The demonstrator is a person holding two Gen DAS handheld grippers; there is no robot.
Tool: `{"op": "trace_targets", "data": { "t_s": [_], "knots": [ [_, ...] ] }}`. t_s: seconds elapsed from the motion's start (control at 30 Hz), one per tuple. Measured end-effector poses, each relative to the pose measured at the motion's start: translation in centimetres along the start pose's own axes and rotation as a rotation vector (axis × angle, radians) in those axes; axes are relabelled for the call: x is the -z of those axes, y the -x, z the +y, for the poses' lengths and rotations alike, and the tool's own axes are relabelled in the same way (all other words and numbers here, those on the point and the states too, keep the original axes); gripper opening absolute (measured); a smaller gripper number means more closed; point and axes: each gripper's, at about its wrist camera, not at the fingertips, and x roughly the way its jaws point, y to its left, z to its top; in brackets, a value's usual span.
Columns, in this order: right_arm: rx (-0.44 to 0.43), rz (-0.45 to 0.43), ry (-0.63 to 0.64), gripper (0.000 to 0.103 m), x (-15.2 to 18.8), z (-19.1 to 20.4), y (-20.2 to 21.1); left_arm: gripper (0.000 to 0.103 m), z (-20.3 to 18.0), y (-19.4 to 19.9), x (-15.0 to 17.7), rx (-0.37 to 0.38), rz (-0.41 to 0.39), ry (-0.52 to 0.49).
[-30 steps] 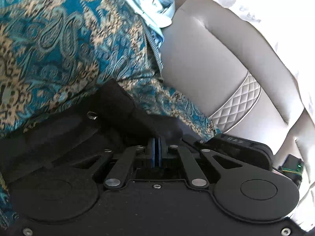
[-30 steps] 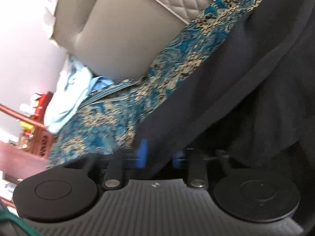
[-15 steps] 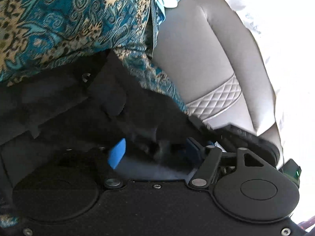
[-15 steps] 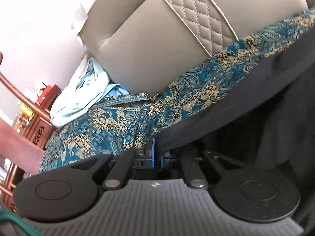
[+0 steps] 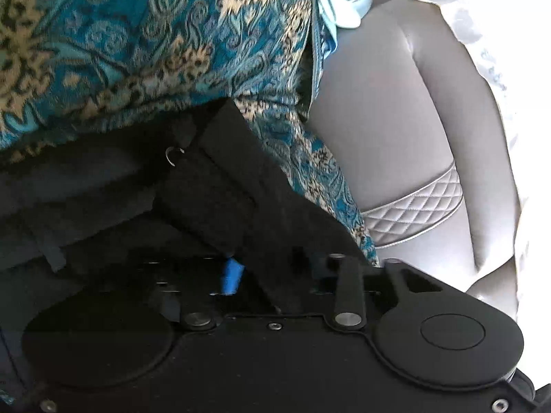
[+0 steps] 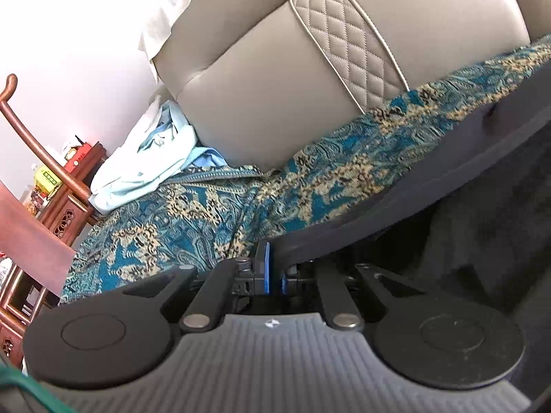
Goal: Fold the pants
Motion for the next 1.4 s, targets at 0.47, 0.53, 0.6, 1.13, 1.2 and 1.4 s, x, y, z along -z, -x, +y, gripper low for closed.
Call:
{"op": "trace_targets", "data": {
  "t_s": [0.47,0.53,0.6,1.13,1.2,1.4],
  "knots": [
    [0.062,0.024,-0.052,0.03,3.5,-2.4,-1.3,0.006,0.2,3.6,-0.2,-0.023,-0.122,-0.076],
    [0.069,0.007,-0.066,0.031,3.6,-2.7,-1.6,0.006,0.5,3.8,-0.3,-0.023,-0.119,-0.072],
    [0.074,-0.01,-0.089,0.031,3.4,-3.1,-1.9,0.006,0.7,3.8,-0.4,-0.023,-0.117,-0.072],
    [0.424,-0.234,-0.185,0.025,-5.6,-12.7,-1.6,0.006,1.6,4.7,-0.6,-0.035,-0.126,-0.083],
    [0.462,-0.268,-0.211,0.026,-7.4,-15.1,-0.8,0.006,1.6,4.6,-0.6,-0.042,-0.13,-0.087],
    [0.593,-0.374,-0.319,0.025,-13.4,-24.2,3.7,0.006,1.7,4.1,-0.7,-0.079,-0.126,-0.105]
  ]
}}
